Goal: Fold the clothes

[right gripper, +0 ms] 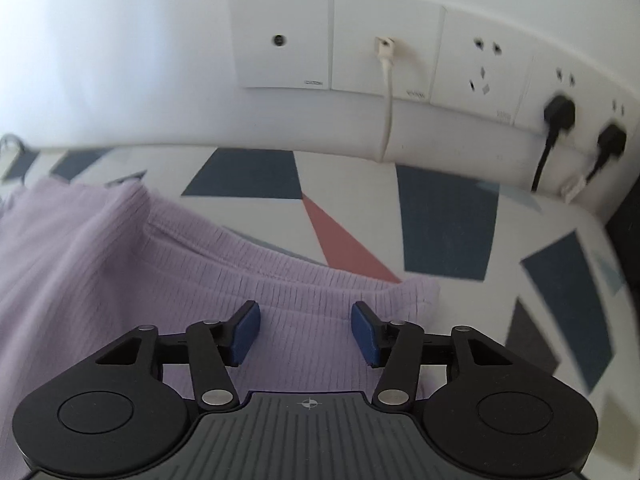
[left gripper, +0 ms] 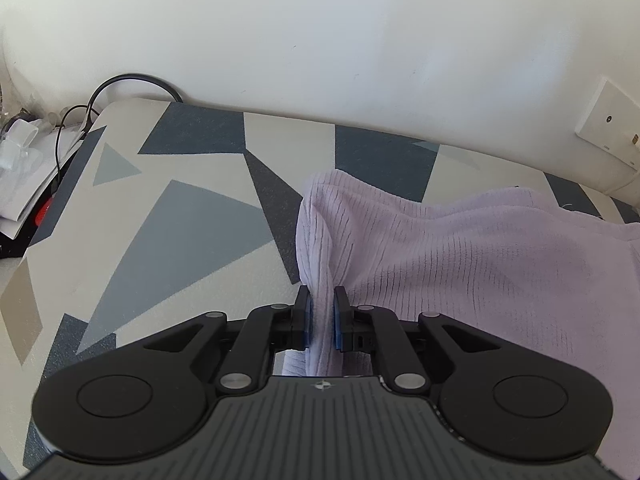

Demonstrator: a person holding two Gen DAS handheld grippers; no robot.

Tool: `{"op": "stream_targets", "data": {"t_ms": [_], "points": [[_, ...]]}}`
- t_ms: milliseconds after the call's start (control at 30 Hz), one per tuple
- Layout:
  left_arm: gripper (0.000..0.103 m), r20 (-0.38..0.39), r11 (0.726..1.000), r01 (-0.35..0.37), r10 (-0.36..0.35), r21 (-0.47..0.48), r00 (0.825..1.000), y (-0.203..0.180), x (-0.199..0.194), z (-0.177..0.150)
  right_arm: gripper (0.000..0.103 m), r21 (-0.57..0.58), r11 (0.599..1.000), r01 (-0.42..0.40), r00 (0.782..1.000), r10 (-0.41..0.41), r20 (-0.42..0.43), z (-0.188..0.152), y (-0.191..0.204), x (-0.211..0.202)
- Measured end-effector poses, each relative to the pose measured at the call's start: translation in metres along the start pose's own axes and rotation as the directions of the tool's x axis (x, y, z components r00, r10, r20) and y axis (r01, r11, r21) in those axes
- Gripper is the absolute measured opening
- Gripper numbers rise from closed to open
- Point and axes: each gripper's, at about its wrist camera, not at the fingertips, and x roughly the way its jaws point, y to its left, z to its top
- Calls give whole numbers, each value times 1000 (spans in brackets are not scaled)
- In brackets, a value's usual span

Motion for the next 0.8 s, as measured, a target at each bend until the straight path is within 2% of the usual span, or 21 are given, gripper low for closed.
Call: {"op": "stream_targets", "data": {"t_ms": [33, 67, 167, 233, 300, 400, 467, 533, 567, 633, 667, 700, 767, 800], "points": [[11, 2, 1000, -4, 4, -2, 1000, 0, 1, 0, 18, 19, 1000, -3, 1000, 3, 0, 0, -2, -1], [11, 3, 1000, -7, 7, -3, 1000, -1, 1, -1, 6, 31, 1000, -4, 1000, 4, 1, 0, -3, -1], [12, 7, 1000, -15, 16, -2, 1000, -1, 3, -1, 3, 39, 999, 8, 1000, -8, 10, 0, -6, -5], [12, 9, 1000, -18, 18, -1, 1000, -1, 3, -1, 3, 48, 997, 64, 995, -67, 76, 2, -12, -20], [12, 11, 1000, -19, 19, 3, 1000, -1, 4, -2, 2, 113, 988, 101, 985, -115, 127, 8, -26, -34], [12, 17, 1000, -27, 27, 7, 999, -2, 6, -2, 2, 177, 977, 120, 985, -140, 103, 10, -47, -34], [13, 18, 999, -37, 36, 14, 999, -3, 6, -3, 2, 137, 981, 139, 987, -148, 60, 6, -46, -19], [18, 23, 998, -54, 53, 29, 998, -4, 6, -3, 2, 101, 983, 156, 985, -162, 53, 2, -40, -8], [25, 22, 997, -73, 73, 23, 997, -3, 7, -3, 2, 107, 981, 159, 984, -166, 59, 2, -39, -6], [55, 18, 994, -113, 113, 7, 993, 0, 7, -2, 4, 157, 976, 149, 986, -160, 56, 3, -42, -3], [77, 4, 990, -136, 137, -17, 991, 5, 9, -1, 4, 182, 973, 143, 987, -155, 52, 3, -44, -3], [81, -8, 987, -153, 153, -39, 988, 9, 9, 0, 6, 198, 970, 140, 987, -153, 50, 3, -45, -5], [81, -26, 989, -132, 131, -64, 991, 16, 5, 1, 20, 232, 965, 126, 989, -140, 44, 3, -48, -8], [81, -35, 990, -122, 120, -76, 992, 19, 3, 1, 38, 271, 956, 113, 990, -133, 55, 4, -49, -14]]}}
